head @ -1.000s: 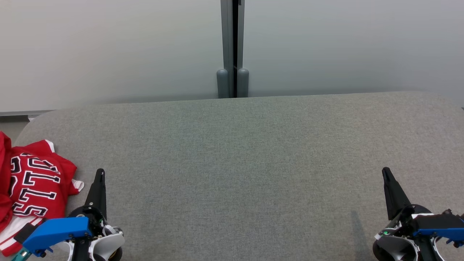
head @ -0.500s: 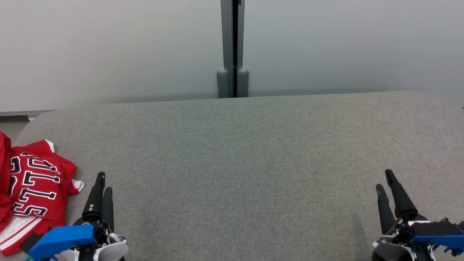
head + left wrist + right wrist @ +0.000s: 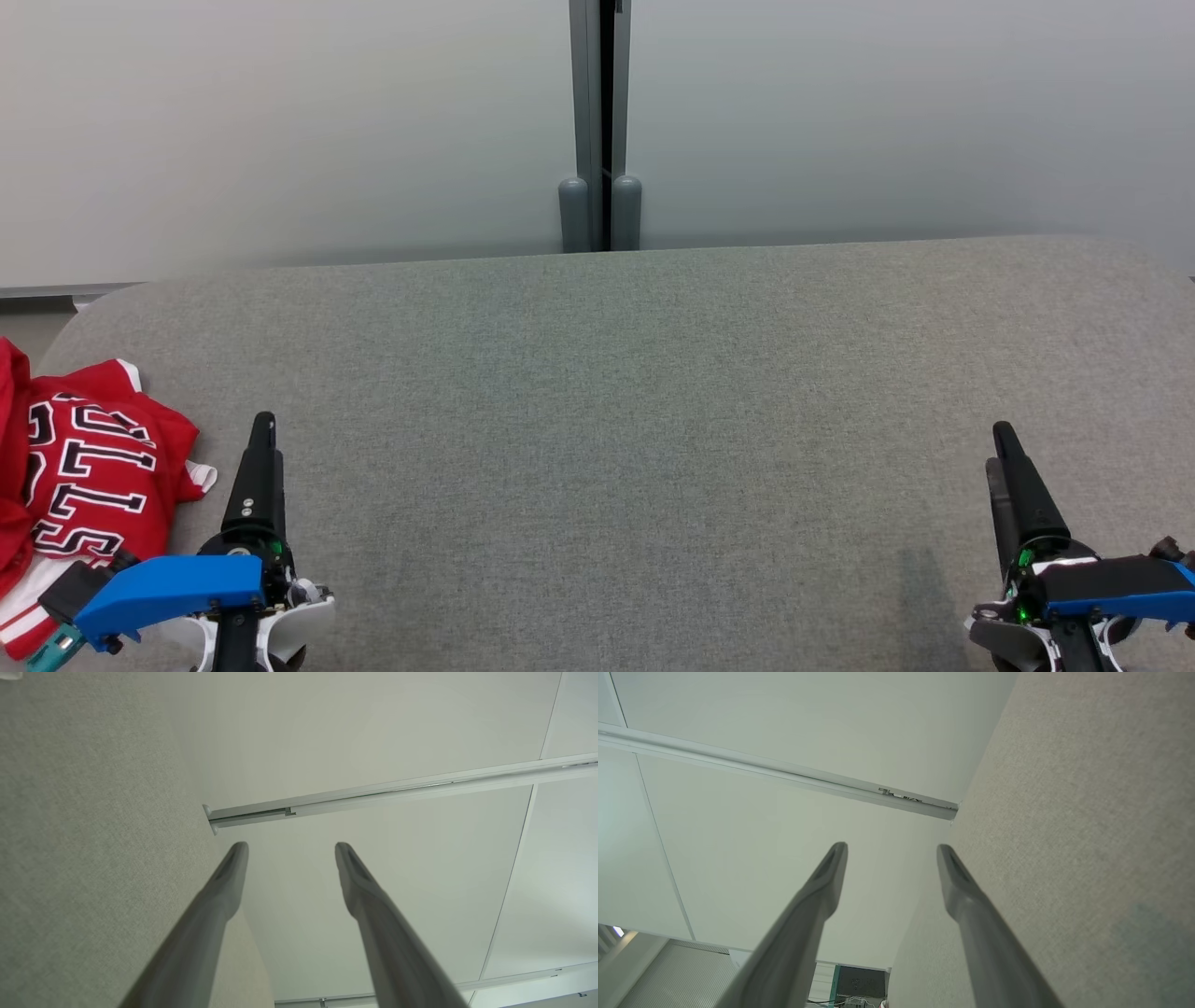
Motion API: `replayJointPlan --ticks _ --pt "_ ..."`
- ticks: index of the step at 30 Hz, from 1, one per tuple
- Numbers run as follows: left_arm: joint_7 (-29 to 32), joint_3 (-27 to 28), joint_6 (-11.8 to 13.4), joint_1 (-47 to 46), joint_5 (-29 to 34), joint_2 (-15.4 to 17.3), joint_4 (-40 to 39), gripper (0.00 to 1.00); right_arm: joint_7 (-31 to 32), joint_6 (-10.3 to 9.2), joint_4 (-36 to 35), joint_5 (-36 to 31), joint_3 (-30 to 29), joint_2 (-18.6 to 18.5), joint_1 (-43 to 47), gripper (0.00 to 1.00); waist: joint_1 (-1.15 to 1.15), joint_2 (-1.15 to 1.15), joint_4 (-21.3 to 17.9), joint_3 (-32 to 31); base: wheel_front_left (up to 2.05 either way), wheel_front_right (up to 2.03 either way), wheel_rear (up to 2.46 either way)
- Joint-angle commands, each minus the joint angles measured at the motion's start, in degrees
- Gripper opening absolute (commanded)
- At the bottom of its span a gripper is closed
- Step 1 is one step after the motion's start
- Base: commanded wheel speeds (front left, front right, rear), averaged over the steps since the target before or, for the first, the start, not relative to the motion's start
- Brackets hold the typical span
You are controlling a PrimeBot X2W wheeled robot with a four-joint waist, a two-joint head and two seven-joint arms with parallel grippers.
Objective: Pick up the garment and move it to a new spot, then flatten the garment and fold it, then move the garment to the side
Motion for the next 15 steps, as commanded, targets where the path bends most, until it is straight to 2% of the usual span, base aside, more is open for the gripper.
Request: replayJointPlan --ticks 1,15 --pt "-0.7 -0.3 0.0 -2.2 2.8 0.7 -1.6 1.0 -0.7 0.09 -1.7 -3.6 0.2 -0.8 -1.5 1.0 0.0 0.0 0.0 0.0 0.0 0.0 0.0" --pt "-3.7 -3.9 0.0 -2.5 20.1 2.3 -2.4 1.0 -3.7 0.1 -4.4 -22.3 0.6 -1.1 -0.8 1.0 0.0 0.0 0.0 -0.1 0.0 0.0 0.0"
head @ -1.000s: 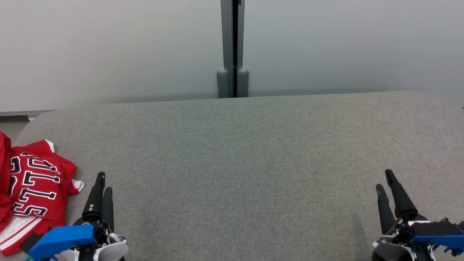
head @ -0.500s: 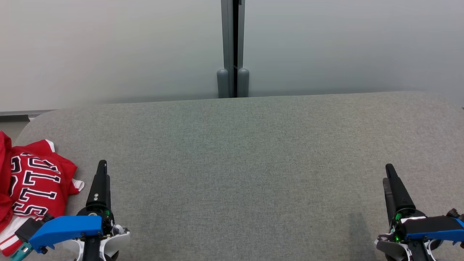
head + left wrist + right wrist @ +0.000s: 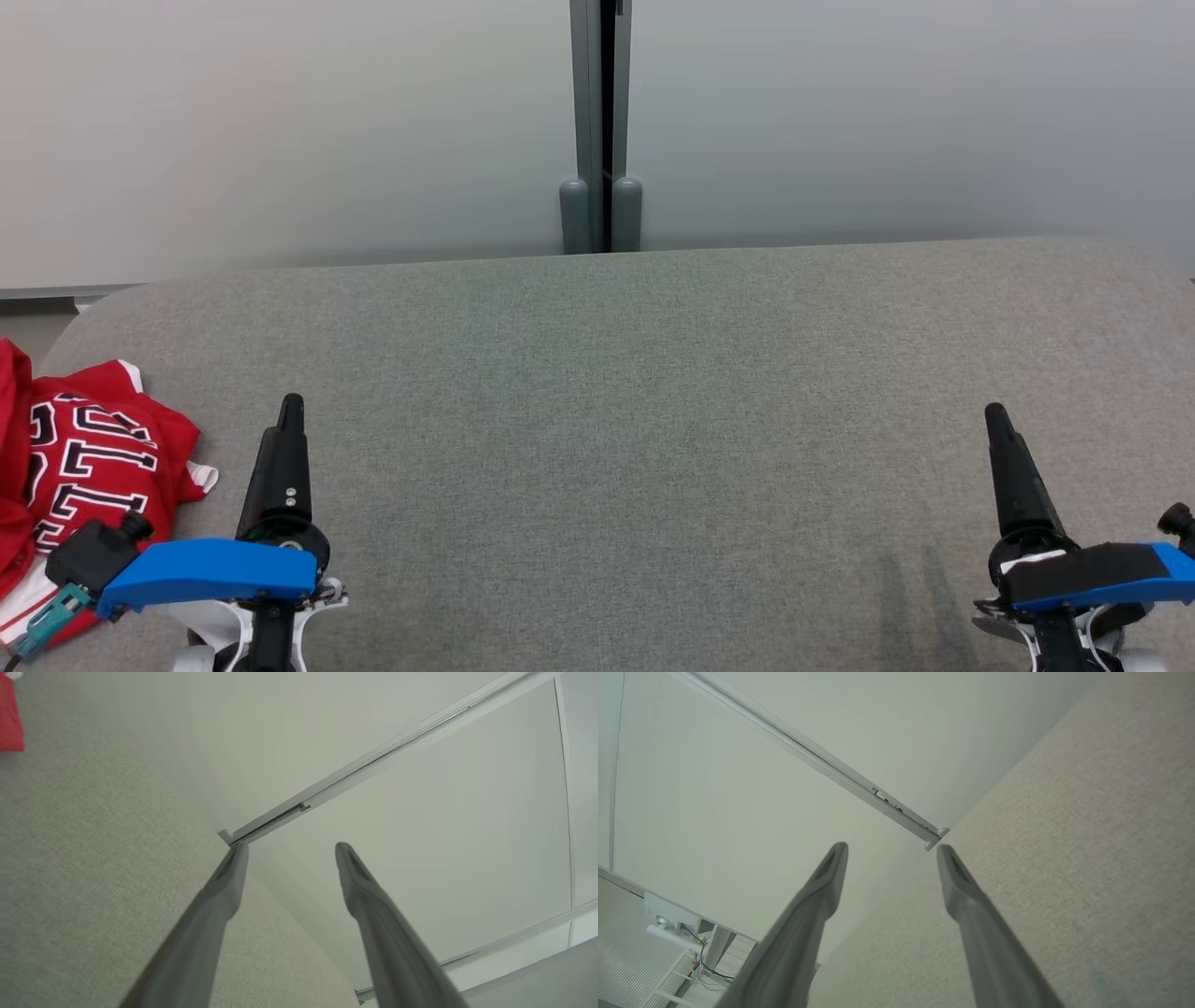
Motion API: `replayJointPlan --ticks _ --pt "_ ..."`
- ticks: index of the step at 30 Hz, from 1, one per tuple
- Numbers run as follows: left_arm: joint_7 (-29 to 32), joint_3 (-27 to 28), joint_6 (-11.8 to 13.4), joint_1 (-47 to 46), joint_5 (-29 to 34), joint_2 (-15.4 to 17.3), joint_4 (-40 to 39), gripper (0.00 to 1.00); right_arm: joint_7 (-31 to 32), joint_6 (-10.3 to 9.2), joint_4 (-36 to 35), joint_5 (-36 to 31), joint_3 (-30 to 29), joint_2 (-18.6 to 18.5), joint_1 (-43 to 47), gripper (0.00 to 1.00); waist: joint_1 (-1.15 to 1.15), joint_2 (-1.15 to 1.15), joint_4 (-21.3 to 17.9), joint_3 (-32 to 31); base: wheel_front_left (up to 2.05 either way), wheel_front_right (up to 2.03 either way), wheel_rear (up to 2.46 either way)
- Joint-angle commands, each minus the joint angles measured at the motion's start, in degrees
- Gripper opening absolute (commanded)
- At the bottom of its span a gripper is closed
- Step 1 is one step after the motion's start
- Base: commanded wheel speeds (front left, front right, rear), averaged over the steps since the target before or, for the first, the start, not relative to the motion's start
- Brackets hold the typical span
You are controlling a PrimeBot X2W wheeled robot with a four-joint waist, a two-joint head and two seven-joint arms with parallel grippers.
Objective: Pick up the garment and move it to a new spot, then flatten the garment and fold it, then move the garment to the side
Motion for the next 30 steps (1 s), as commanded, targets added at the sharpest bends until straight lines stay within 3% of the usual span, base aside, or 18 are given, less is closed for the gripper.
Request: replayJointPlan --ticks 1,15,30 --pt "-0.5 -0.5 0.0 -1.8 2.1 0.8 -0.8 1.0 -0.7 0.1 -1.2 -2.3 0.1 -0.6 -0.7 1.0 0.0 0.0 0.0 0.0 0.0 0.0 0.0" --pt "-3.3 -3.8 0.0 -1.6 17.1 2.7 1.9 1.0 -2.5 0.11 -2.4 -18.6 1.4 -0.8 0.3 1.0 0.0 0.0 0.2 -0.5 0.0 0.0 0.0" --pt "-5.8 -5.0 0.6 -1.3 27.8 3.8 4.5 1.0 -2.9 0.12 -3.1 -31.0 2.1 -0.4 1.1 1.0 0.0 0.0 0.4 -0.8 0.0 0.0 0.0"
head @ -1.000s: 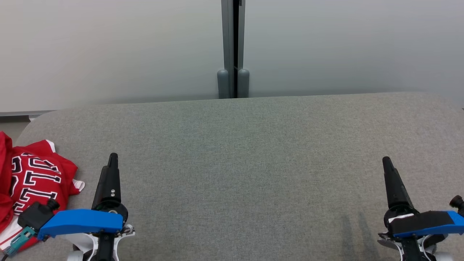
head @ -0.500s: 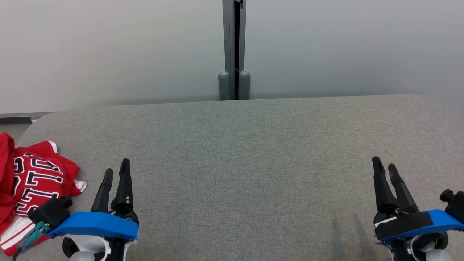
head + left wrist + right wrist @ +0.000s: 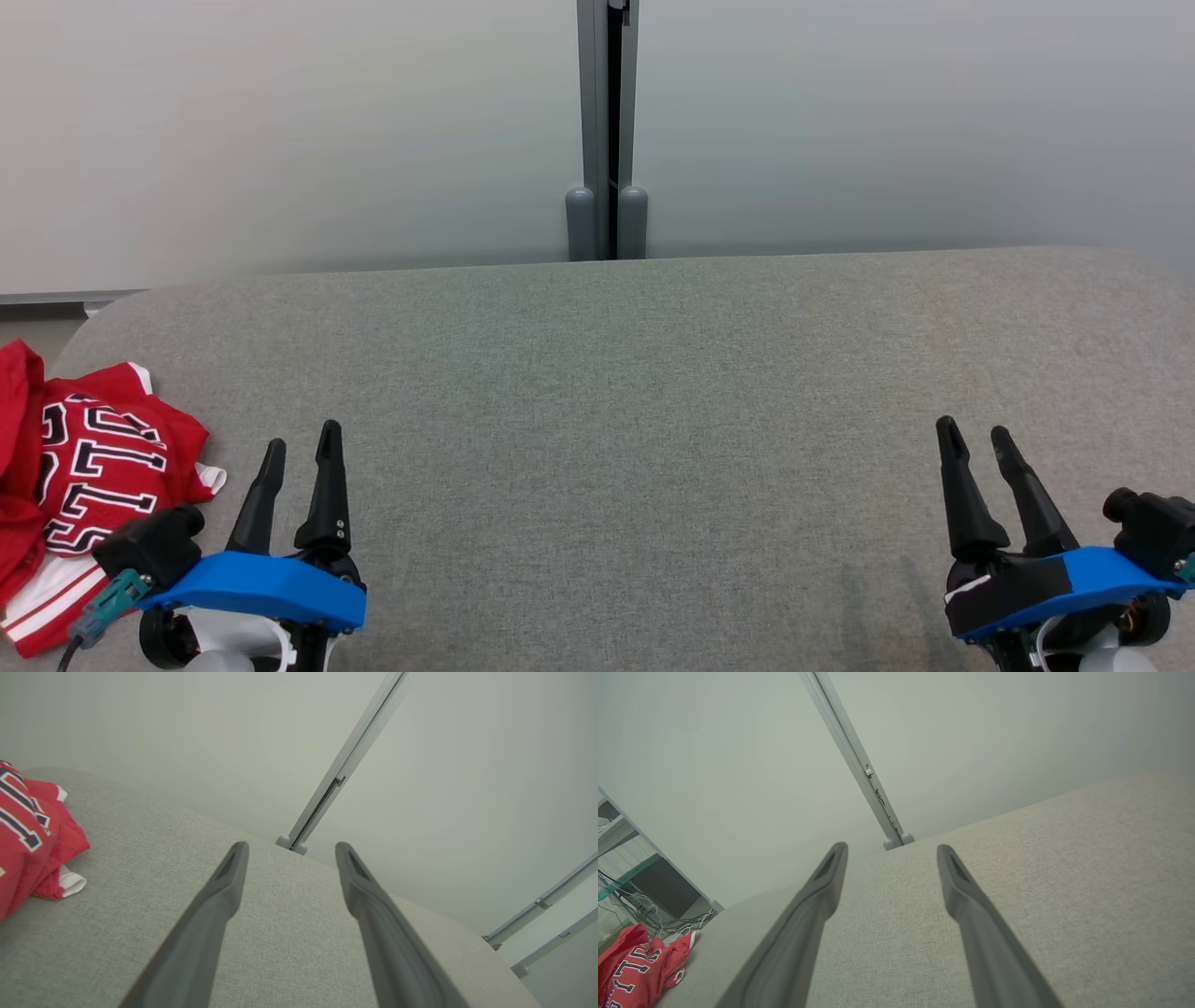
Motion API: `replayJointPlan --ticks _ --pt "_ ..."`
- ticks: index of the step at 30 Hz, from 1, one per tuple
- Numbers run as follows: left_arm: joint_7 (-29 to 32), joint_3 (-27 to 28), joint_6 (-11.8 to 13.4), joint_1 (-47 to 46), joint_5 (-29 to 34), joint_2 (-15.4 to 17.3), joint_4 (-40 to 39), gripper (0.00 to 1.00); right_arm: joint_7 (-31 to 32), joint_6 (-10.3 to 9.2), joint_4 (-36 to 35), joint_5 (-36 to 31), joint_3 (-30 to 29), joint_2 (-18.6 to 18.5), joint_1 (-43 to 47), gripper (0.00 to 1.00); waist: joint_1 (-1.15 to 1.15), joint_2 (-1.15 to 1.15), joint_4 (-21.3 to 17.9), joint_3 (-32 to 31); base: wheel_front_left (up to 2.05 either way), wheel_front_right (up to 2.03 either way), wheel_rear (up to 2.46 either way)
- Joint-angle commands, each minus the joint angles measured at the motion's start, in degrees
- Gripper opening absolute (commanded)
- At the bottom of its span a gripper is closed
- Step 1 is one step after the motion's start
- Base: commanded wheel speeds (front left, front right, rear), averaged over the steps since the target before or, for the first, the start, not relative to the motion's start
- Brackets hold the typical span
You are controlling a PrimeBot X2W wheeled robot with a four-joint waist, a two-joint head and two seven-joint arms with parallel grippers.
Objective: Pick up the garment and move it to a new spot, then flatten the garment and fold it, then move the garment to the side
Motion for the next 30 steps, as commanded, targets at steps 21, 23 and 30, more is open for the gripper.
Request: replayJointPlan --ticks 21,23,30 --pt "-3.5 -2.6 0.5 -0.7 12.8 1.3 3.1 1.0 -1.8 0.13 -0.3 -13.4 0.2 0.7 1.4 1.0 0.0 0.0 0.2 -0.4 0.0 0.0 0.0" --pt "-3.7 -2.8 0.6 -0.7 13.6 1.4 3.4 1.0 -2.0 0.13 -0.2 -14.3 0.3 0.8 1.5 1.0 0.0 0.0 0.2 -0.5 0.0 0.0 0.0" --pt "-4.7 -3.3 0.7 -0.3 16.6 1.4 4.4 1.0 -2.3 0.13 -0.1 -17.4 0.2 1.0 2.0 1.0 0.0 0.0 0.3 -0.6 0.0 0.0 0.0"
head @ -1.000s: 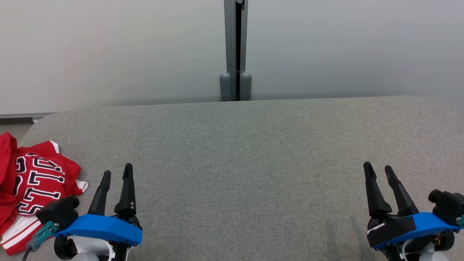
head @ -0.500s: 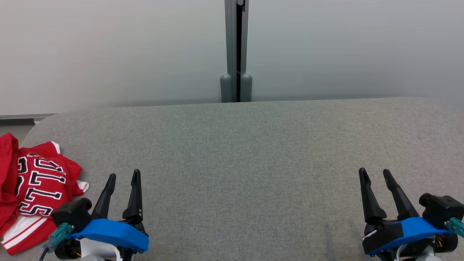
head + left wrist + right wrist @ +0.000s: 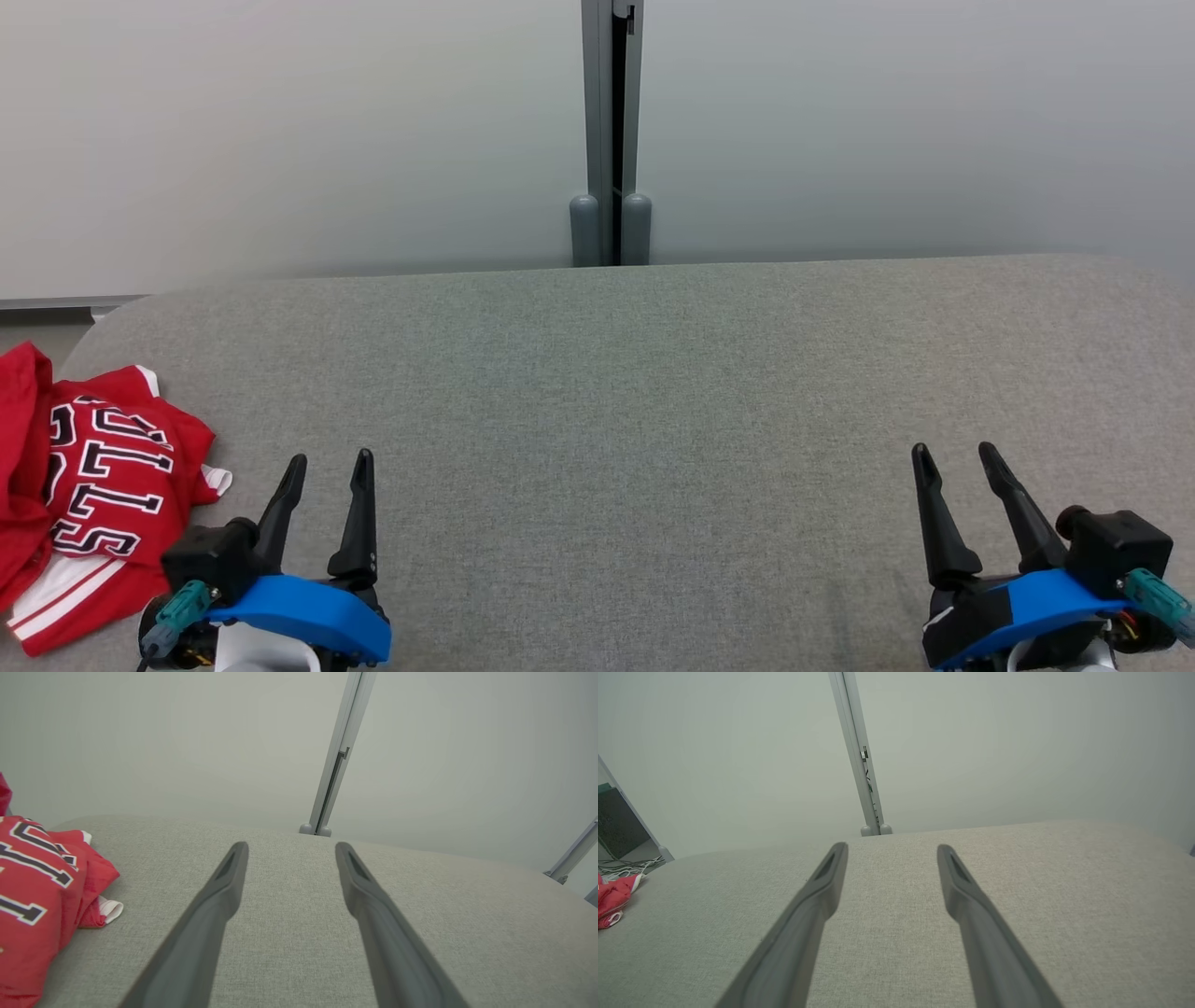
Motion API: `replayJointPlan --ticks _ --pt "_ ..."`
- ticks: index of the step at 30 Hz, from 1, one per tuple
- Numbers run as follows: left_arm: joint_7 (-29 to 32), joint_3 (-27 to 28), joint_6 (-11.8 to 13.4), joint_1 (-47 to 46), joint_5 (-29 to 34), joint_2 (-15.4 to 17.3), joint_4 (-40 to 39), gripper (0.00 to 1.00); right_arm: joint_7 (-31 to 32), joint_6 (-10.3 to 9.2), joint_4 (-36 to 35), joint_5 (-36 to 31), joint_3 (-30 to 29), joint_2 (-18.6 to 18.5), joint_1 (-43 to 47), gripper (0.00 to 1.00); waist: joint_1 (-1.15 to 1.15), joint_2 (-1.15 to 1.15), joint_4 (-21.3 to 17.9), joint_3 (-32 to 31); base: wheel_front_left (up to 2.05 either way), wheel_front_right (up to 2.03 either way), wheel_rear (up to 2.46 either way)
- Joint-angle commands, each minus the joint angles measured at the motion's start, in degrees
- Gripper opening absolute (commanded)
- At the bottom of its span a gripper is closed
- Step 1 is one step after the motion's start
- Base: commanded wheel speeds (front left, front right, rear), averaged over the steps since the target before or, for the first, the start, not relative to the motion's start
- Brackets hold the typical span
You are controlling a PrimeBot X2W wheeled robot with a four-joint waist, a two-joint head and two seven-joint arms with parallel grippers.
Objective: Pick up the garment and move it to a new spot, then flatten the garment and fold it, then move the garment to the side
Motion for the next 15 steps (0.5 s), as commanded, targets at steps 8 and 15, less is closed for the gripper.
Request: replayJointPlan --ticks 8,15 --pt "-1.4 -0.5 0.5 -0.3 4.1 0.4 1.1 1.0 -1.0 0.09 -0.4 -4.1 -0.1 0.2 0.8 1.0 0.0 0.0 0.0 -0.2 0.0 0.0 0.0" --pt "-2.2 -0.6 0.6 -0.6 6.4 0.4 2.2 1.0 -1.6 0.09 -0.5 -5.8 -0.4 0.3 1.1 1.0 0.0 0.0 0.1 -0.3 0.0 0.0 0.0"
